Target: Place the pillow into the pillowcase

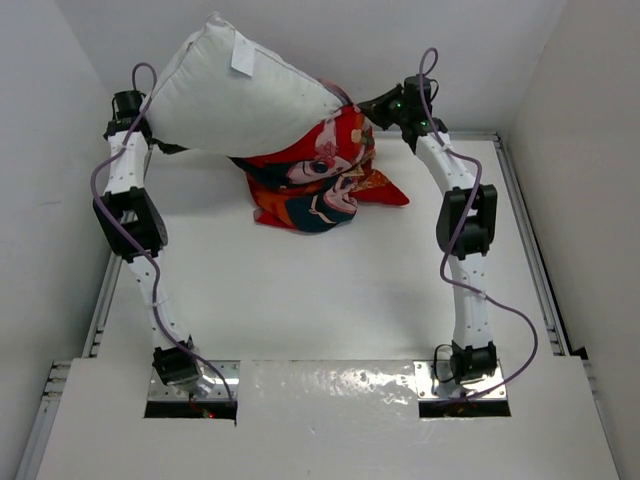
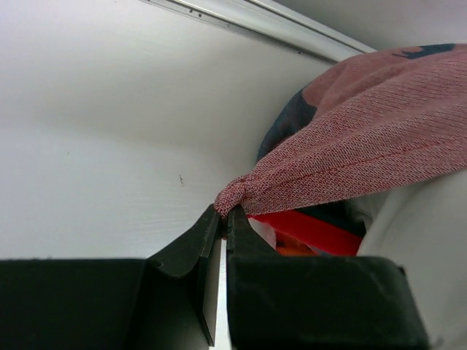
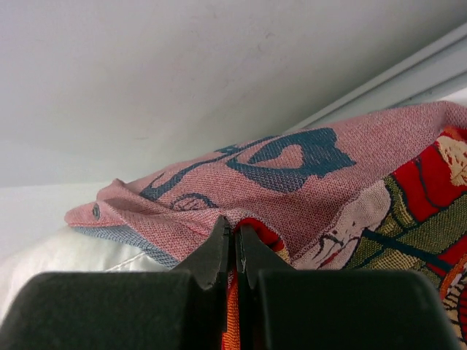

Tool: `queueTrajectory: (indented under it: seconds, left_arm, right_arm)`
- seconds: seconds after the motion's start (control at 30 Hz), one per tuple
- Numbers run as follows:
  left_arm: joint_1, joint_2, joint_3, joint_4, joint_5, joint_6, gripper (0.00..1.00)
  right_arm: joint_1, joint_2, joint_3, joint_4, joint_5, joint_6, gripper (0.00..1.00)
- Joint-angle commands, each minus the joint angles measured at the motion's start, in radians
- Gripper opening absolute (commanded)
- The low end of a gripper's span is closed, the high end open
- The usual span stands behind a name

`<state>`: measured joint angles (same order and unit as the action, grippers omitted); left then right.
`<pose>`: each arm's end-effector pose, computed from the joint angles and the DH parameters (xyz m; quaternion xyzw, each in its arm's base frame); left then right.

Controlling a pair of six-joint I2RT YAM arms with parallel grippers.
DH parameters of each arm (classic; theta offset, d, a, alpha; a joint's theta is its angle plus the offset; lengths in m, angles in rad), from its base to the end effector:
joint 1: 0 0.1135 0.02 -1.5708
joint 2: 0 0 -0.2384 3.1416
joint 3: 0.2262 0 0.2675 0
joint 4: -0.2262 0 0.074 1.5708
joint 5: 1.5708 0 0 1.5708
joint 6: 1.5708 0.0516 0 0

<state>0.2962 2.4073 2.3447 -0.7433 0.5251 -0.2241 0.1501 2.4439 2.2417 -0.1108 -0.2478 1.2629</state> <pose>0.5270 0.1338 0.2312 -0.1369 0.8907 -0.2277 0.3689 0.5796 0.1005 0.2349 0.3621 0.7198 0.4550 0.3791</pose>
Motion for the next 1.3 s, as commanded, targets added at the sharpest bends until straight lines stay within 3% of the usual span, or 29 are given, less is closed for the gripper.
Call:
queueTrajectory:
  seconds: [0.0,0.1,0.17,0.27,0.4,0.47,0.63,0.77,0.9,0.97,1.13,1.27]
  left_arm:
    - [0.052,-0.004,0.044,0.027,0.007,0.012,0.0]
    - [0.057,-0.043,-0.007,0.039,0.116,-0.02,0.0]
    - [0.066,-0.074,-0.096,0.085,0.285,-0.069,0.0]
    - [0.067,-0.091,-0.147,0.12,0.422,-0.069,0.0]
    - [0.078,-0.16,-0.036,0.133,0.423,-0.049,0.0]
    - [0.08,-0.207,-0.01,0.229,0.409,-0.092,0.0]
    - [0.109,-0.306,0.034,0.5,0.446,-0.368,0.0]
    - [0.126,-0.315,0.125,0.663,0.547,-0.628,0.0]
    - [0.124,-0.338,0.085,1.031,0.63,-0.912,0.0]
    - [0.124,-0.353,0.1,1.132,0.647,-1.0,0.0]
    - [0.126,-0.381,0.174,1.19,0.619,-1.049,0.0]
    - [0.132,-0.408,0.223,1.223,0.586,-1.058,0.0]
  right_arm:
    - [-0.009,-0.043,0.009,0.003,0.119,-0.045,0.0]
    - [-0.007,-0.089,-0.021,0.033,0.12,-0.045,0.0]
    - [-0.007,-0.101,0.007,0.014,0.14,-0.072,0.0]
    - [-0.017,-0.105,0.021,-0.035,0.177,-0.102,0.0]
    - [-0.024,-0.163,-0.053,-0.044,0.174,-0.135,0.0]
    - [-0.029,-0.187,-0.096,-0.049,0.182,-0.155,0.0]
    - [-0.072,-0.261,-0.109,-0.081,0.121,-0.161,0.0]
    - [-0.073,-0.417,-0.148,0.022,0.045,-0.137,0.0]
    - [-0.081,-0.572,-0.174,0.172,-0.013,-0.036,0.0]
    - [-0.089,-0.654,-0.18,0.236,-0.025,-0.019,0.0]
    - [-0.113,-0.79,-0.217,0.347,-0.041,0.046,0.0]
    - [-0.115,-0.824,-0.189,0.312,-0.024,0.009,0.0]
